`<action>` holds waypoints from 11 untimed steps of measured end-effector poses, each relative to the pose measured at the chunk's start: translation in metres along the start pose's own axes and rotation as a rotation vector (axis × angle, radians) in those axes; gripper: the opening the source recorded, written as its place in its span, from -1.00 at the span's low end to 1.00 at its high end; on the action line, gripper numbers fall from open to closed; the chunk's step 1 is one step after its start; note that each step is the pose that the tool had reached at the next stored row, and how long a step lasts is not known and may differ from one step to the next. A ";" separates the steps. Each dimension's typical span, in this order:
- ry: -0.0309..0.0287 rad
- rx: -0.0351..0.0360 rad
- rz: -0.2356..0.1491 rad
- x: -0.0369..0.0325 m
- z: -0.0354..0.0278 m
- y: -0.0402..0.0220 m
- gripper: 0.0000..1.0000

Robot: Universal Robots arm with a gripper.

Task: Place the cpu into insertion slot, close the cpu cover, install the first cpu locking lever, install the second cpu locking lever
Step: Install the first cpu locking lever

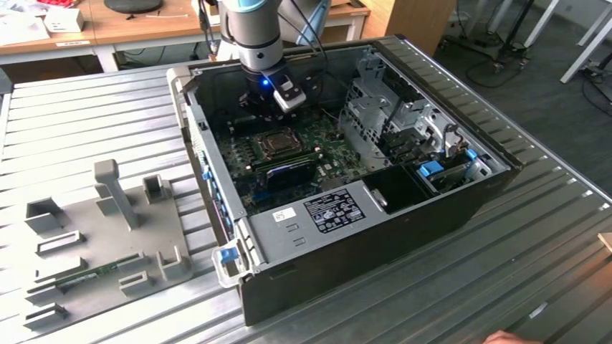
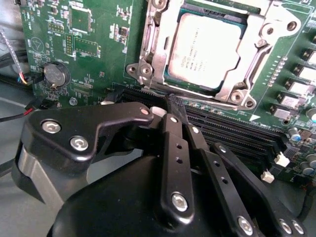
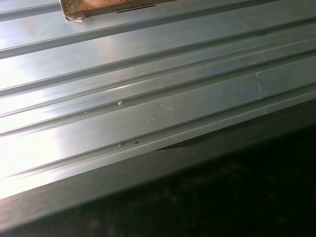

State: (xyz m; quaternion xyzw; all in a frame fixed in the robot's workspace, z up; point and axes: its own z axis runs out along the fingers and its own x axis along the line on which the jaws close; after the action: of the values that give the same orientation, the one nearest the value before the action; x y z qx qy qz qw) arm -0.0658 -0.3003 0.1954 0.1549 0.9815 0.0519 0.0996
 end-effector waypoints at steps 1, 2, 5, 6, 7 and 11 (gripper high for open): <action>0.0002 0.0004 0.000 -0.0002 -0.0010 0.0001 -0.80; 0.0003 0.0007 0.000 -0.0003 -0.0019 0.0001 -0.80; 0.0002 0.0006 0.000 -0.0006 -0.0033 0.0004 -0.80; 0.0002 0.0005 0.000 -0.0006 -0.0033 0.0004 -0.80; 0.0001 0.0006 0.000 -0.0006 -0.0033 0.0004 -0.80; 0.0000 0.0012 0.000 -0.0007 -0.0035 -0.0005 -0.80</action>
State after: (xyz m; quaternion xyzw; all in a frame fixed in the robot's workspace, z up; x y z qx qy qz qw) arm -0.0661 -0.3013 0.1989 0.1548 0.9816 0.0513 0.0996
